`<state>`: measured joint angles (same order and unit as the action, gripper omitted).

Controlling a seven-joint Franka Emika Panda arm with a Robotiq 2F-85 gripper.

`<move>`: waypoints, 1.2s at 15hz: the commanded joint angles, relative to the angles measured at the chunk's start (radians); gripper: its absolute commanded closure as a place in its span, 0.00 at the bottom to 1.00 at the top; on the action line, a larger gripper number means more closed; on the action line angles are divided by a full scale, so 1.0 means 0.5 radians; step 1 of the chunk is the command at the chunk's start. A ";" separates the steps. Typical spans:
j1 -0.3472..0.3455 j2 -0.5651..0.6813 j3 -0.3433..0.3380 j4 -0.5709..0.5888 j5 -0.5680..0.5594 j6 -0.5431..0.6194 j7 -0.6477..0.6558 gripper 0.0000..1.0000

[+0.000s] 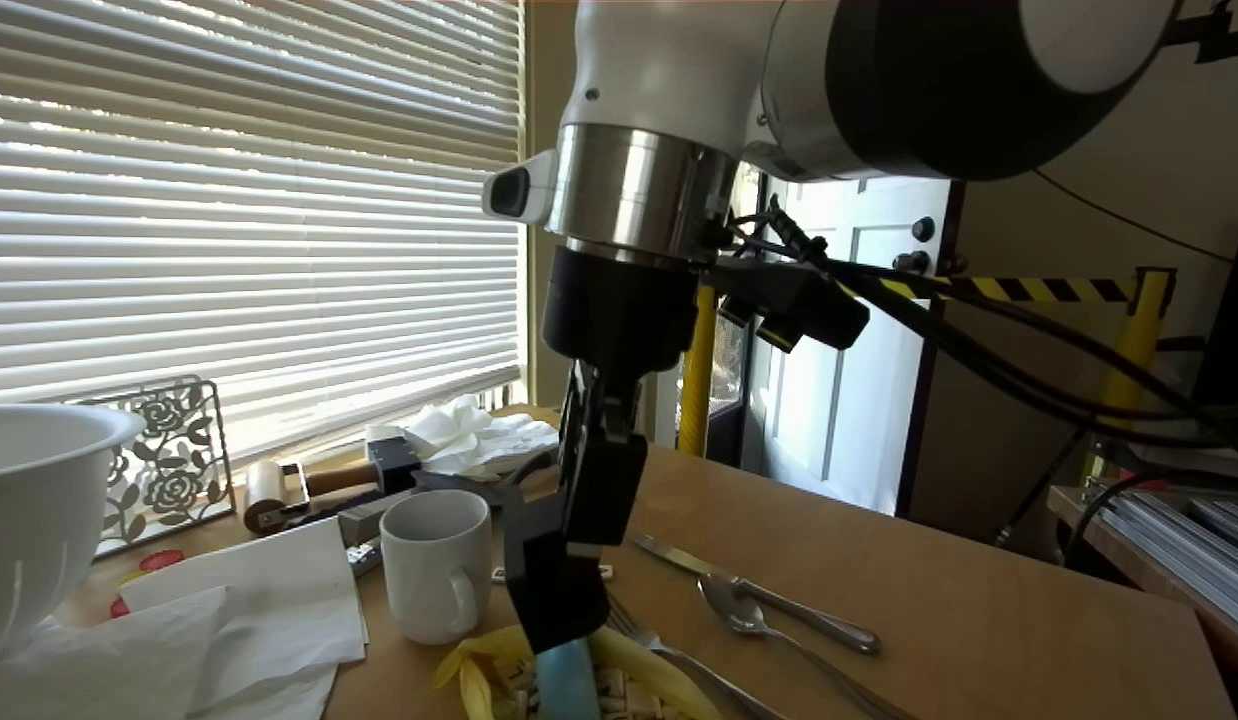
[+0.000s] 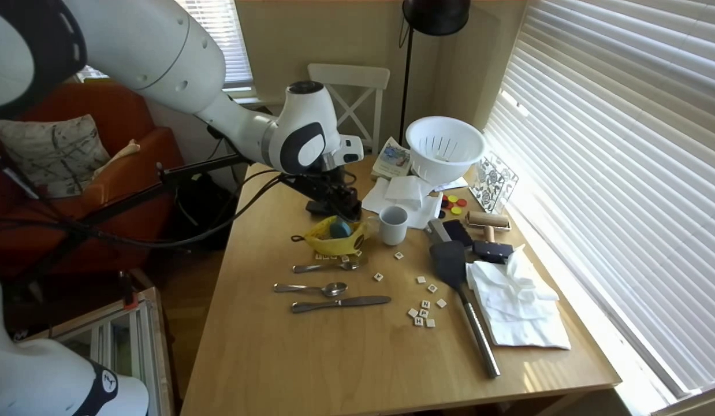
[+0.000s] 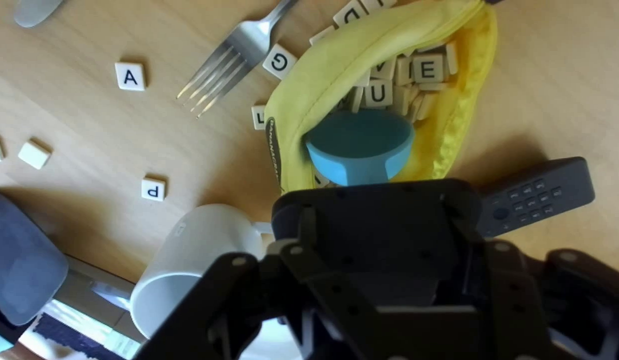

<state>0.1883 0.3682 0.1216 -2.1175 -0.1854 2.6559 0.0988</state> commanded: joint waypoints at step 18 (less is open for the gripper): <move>0.302 0.421 -0.150 0.807 -0.184 -1.229 0.482 0.65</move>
<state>0.3062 0.5121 0.0579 -1.8191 -0.2414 2.1338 0.2952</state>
